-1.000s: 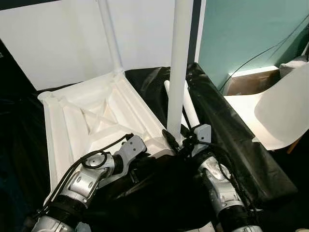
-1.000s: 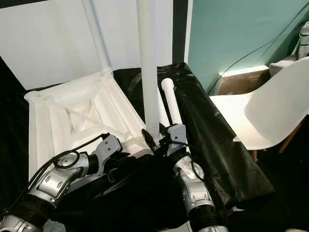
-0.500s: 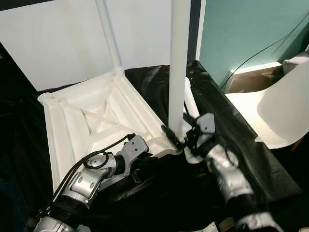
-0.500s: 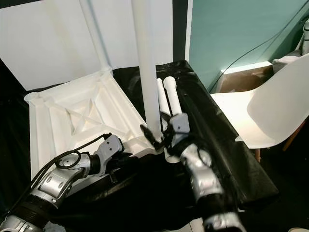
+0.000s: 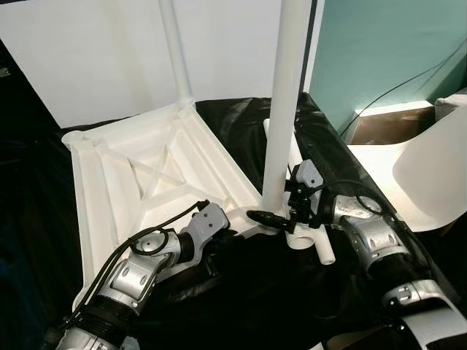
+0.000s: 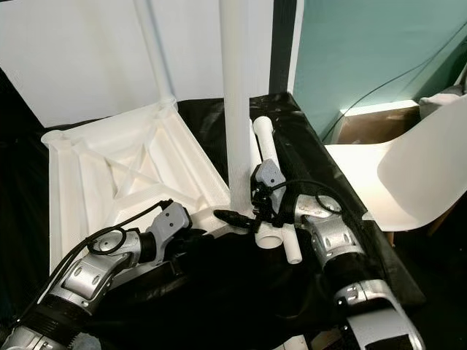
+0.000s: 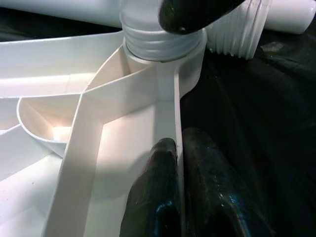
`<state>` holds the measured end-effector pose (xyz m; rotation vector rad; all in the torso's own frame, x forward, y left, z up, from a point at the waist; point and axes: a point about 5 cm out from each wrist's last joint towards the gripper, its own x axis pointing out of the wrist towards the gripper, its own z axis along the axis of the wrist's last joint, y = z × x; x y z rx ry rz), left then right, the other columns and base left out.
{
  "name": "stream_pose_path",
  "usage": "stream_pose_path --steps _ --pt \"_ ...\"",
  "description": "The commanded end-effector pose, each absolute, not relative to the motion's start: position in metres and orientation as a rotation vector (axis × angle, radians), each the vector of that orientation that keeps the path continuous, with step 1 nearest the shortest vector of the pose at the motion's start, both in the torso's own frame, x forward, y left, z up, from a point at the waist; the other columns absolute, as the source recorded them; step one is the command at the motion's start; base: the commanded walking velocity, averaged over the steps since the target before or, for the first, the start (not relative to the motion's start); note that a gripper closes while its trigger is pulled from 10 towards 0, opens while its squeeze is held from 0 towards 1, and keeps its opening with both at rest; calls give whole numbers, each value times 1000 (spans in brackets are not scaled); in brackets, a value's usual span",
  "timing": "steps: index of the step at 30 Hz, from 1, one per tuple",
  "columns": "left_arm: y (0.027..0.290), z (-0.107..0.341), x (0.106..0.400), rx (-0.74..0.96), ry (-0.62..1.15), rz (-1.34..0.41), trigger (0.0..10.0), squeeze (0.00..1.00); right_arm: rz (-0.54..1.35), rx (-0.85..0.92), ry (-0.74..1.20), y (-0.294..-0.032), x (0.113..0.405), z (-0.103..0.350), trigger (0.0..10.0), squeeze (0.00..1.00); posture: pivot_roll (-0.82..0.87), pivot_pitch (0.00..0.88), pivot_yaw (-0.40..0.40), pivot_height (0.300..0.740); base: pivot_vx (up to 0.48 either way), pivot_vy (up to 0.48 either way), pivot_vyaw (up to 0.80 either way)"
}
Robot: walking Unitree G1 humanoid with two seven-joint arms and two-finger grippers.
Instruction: Building children table
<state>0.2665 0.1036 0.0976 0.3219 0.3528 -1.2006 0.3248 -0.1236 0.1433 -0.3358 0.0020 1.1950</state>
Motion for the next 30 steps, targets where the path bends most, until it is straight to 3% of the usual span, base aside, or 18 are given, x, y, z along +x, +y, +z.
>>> stream_pose_path --steps 1,12,21,22,23,24,26,30 --pt "101 64 246 265 521 -1247 10000 0 1250 -327 59 -123 325 139 0 0 22 0 3 740 0 0 0" --pt "102 67 249 277 513 -1251 10000 0 1265 -287 114 -127 325 131 0 0 18 0 12 740 0 0 0" --pt "105 67 252 286 512 -1238 10000 0 1080 -145 8 -94 315 117 0 0 20 0 16 740 0 0 0" --pt "105 68 252 288 512 -1236 10000 0 913 -45 -42 -84 313 114 0 0 20 0 16 740 0 0 0" --pt "105 68 252 288 512 -1236 10000 0 913 -45 -42 -84 313 114 0 0 20 0 16 740 0 0 0" --pt "105 68 253 289 512 -1235 10000 0 770 46 -74 -79 309 110 0 0 22 0 19 740 0 0 0" --pt "106 69 254 293 512 -1238 10000 0 573 131 -142 -87 306 110 0 0 17 0 22 740 0 0 0" --pt "106 69 256 297 513 -1240 10000 0 488 134 -195 -101 310 117 0 0 14 0 23 740 0 0 0"
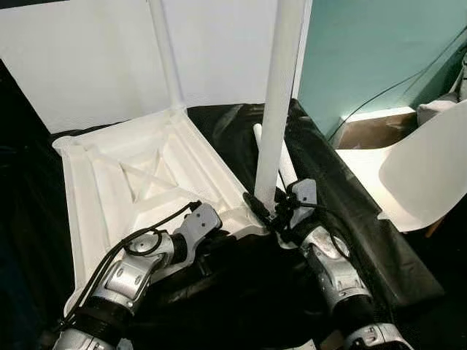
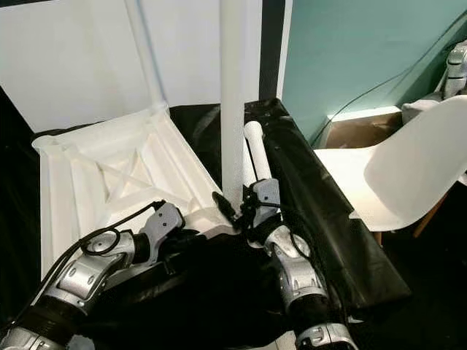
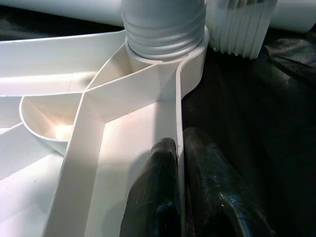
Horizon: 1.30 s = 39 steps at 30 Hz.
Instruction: Building children table
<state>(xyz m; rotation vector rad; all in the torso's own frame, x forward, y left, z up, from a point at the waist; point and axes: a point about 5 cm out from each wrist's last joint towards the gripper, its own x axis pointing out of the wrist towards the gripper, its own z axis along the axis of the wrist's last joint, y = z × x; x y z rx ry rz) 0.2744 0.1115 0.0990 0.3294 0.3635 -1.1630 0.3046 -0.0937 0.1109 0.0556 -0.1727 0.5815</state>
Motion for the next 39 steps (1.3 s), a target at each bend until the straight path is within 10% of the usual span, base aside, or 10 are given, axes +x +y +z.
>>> stream_pose_path --steps 1,5,7,10,11,15,16,33,36,39 --pt "106 69 256 297 513 -1240 10000 0 488 134 -195 -101 310 117 0 0 14 0 23 740 0 0 0" --pt "106 70 257 299 511 -1240 10000 0 460 131 -202 -103 312 119 0 0 16 0 23 740 0 0 0" --pt "107 70 257 298 511 -1237 10000 0 554 107 -158 -85 309 115 10000 0 18 0 19 740 0 0 0" --pt "108 69 257 298 512 -1235 10000 0 621 99 -156 -79 305 115 10000 0 18 0 19 740 0 0 0" --pt "108 69 257 298 513 -1233 10000 0 666 95 -154 -76 303 116 10000 1000 18 0 18 740 0 0 0" --pt "108 68 256 297 515 -1234 10000 0 740 30 -150 -80 309 120 10000 1000 14 0 18 740 0 0 0" --pt "108 68 256 297 515 -1235 10000 0 780 -5 -138 -84 314 123 10000 0 12 0 18 740 0 0 0" --pt "110 67 255 297 517 -1234 10000 0 1167 -166 61 -126 332 148 10000 0 14 0 17 740 0 0 0" --pt "110 67 254 295 517 -1234 10000 0 1190 -193 71 -127 333 147 0 0 17 0 18 740 0 0 0" --pt "110 67 254 295 517 -1234 10000 0 1198 -197 71 -127 333 147 0 0 17 0 20 740 0 0 0"
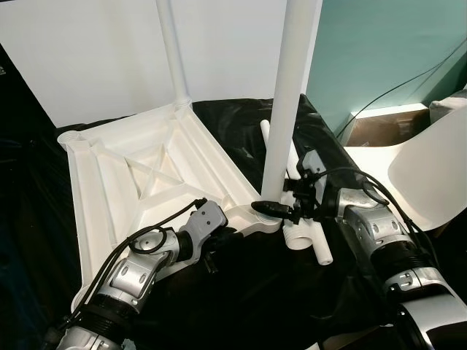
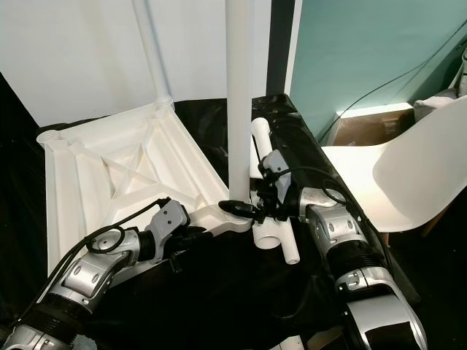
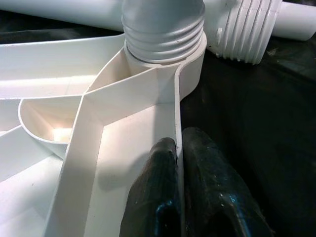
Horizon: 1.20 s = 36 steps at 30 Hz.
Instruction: Building children table
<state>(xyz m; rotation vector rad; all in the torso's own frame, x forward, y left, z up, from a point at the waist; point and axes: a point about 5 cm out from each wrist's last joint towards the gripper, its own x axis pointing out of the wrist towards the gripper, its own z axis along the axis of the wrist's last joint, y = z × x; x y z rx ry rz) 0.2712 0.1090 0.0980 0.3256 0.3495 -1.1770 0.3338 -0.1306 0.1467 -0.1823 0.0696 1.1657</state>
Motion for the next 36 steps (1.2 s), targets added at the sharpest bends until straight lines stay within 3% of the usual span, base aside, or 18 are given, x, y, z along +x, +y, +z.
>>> stream_pose_path --steps 1,8,12,17,21,22,23,31,32,33,35,36 --pt "110 67 254 295 519 -1234 10000 0 1212 -216 84 -128 332 145 0 0 17 0 23 740 0 0 0" --pt "112 67 254 304 526 -1242 10000 0 1278 -289 151 -131 327 137 0 0 9 0 34 740 0 0 0" --pt "110 67 255 307 524 -1249 10000 0 1216 -273 116 -125 325 130 0 0 6 0 37 740 0 0 0" --pt "110 68 255 309 522 -1253 10000 0 981 -216 -58 -110 322 124 0 0 7 0 35 740 0 0 0" --pt "110 69 255 308 516 -1248 10000 0 589 -86 -163 -110 313 117 0 0 16 0 24 740 0 0 0" --pt "110 69 255 308 516 -1248 10000 0 589 -86 -163 -110 313 117 0 0 16 0 24 740 0 0 0" --pt "111 68 255 307 515 -1245 10000 0 442 -28 -157 -114 312 114 0 0 18 0 24 740 0 0 0" --pt "111 67 254 305 518 -1245 10000 0 342 -33 -171 -111 311 114 0 0 15 0 24 740 0 0 0" --pt "110 67 254 303 516 -1246 10000 0 347 -47 -170 -107 310 113 2980 0 15 0 22 740 0 0 0" --pt "109 67 254 302 515 -1246 10000 0 363 -57 -162 -105 309 112 10000 0 12 0 22 740 0 0 0" --pt "109 67 254 301 514 -1246 10000 0 375 -61 -158 -103 309 112 10000 0 12 0 22 740 0 0 0" --pt "108 67 255 301 513 -1246 10000 0 413 -62 -163 -101 308 113 10000 1000 10 0 22 740 0 0 0"
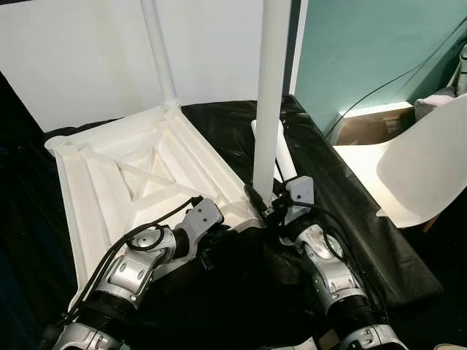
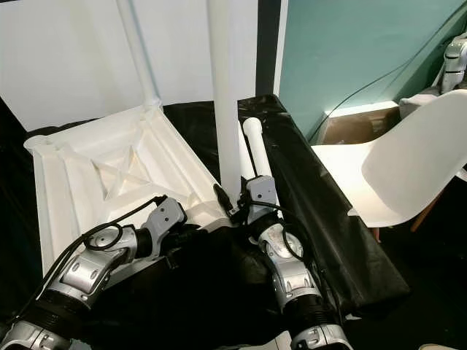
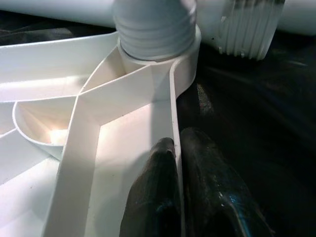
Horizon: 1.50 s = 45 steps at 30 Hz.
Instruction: Building children table
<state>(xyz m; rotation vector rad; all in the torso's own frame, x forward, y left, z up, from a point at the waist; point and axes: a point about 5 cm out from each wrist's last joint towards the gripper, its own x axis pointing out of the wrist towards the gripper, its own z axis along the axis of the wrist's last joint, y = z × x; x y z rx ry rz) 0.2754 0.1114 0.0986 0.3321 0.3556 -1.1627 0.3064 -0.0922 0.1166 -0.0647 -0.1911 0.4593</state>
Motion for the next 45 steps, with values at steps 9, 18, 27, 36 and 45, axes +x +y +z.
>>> stream_pose_path --steps 9,18,27,36,45 --pt "107 66 255 301 515 -1251 10000 0 733 -191 -117 -106 325 125 10000 0 -2 0 23 740 0 0 0" --pt "114 63 254 341 556 -1269 10000 0 928 -289 -103 -117 333 143 10000 0 -8 0 28 740 0 0 0" --pt "135 65 242 326 615 -1302 10000 0 1069 -371 -109 -119 333 153 10000 0 2 0 36 740 0 0 0" --pt "143 62 223 278 656 -1351 10000 0 1151 -406 -133 -118 327 158 10000 0 -2 0 46 740 0 0 0" --pt "139 58 212 223 667 -1386 8157 0 1164 -406 -116 -119 324 151 10000 0 -6 0 46 740 0 0 0"
